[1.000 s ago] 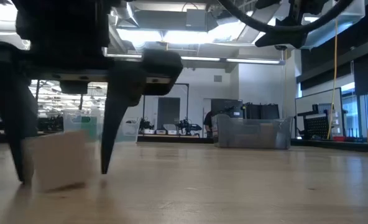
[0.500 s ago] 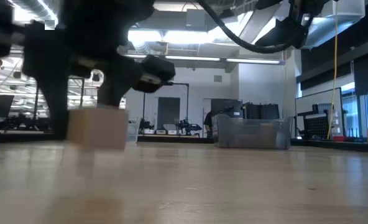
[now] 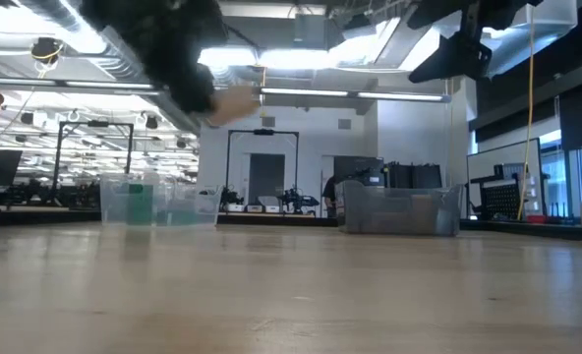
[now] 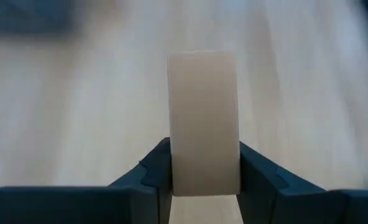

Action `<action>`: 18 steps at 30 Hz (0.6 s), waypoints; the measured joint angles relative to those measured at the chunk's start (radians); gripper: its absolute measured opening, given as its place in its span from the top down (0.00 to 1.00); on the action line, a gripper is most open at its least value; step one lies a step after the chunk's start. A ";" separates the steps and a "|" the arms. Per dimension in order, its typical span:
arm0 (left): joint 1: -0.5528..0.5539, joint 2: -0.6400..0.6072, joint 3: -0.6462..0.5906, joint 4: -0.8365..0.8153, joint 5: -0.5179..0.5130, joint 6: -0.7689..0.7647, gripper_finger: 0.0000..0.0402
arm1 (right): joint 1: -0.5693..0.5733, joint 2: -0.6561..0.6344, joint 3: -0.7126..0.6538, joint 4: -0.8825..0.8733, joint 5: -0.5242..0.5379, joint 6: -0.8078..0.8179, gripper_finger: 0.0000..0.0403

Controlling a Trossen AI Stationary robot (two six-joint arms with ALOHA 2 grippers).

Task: Sort & place blocks by color
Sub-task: Put the brown block into the black bin

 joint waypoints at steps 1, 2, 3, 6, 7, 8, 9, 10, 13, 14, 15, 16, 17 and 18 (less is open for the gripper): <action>0.017 -0.047 -0.044 0.105 -0.021 -0.057 0.71 | 0.000 0.000 0.000 0.006 0.017 0.000 0.08; 0.030 -0.087 -0.089 0.215 -0.050 -0.112 0.71 | 0.000 0.000 0.000 0.010 0.037 0.001 0.08; 0.038 -0.124 -0.135 0.310 -0.081 -0.162 0.71 | 0.000 0.000 0.000 0.020 0.054 0.003 0.08; 0.031 -0.179 -0.247 0.594 -0.163 -0.274 0.71 | -0.004 0.000 0.000 0.054 0.097 0.023 0.08; 0.024 -0.188 -0.274 0.654 -0.183 -0.305 0.71 | -0.005 0.000 0.000 0.072 0.107 0.025 0.08; 0.018 -0.190 -0.296 0.705 -0.195 -0.332 0.71 | -0.006 0.000 0.000 0.089 0.109 0.025 0.08; 0.012 -0.189 -0.310 0.742 -0.207 -0.351 0.71 | -0.008 0.000 0.000 0.100 0.109 0.022 0.08; 0.004 -0.189 -0.320 0.765 -0.214 -0.366 0.71 | -0.008 0.000 0.000 0.115 0.109 0.016 0.08; -0.026 -0.177 -0.325 0.811 -0.208 -0.376 0.71 | -0.009 0.000 0.000 0.171 0.110 -0.013 0.08; -0.037 -0.172 -0.325 0.818 -0.204 -0.374 0.71 | -0.009 0.000 0.000 0.194 0.110 -0.027 0.08; -0.047 -0.166 -0.326 0.833 -0.204 -0.371 0.71 | -0.009 0.000 0.000 0.215 0.110 -0.030 0.08; -0.055 -0.158 -0.325 0.864 -0.204 -0.369 0.71 | -0.010 0.000 0.000 0.235 0.112 -0.035 0.08; -0.060 -0.152 -0.325 0.888 -0.205 -0.365 0.71 | -0.012 0.001 0.000 0.255 0.117 -0.045 0.08; -0.064 -0.146 -0.325 0.911 -0.206 -0.365 0.71 | -0.014 0.003 0.000 0.275 0.124 -0.052 0.08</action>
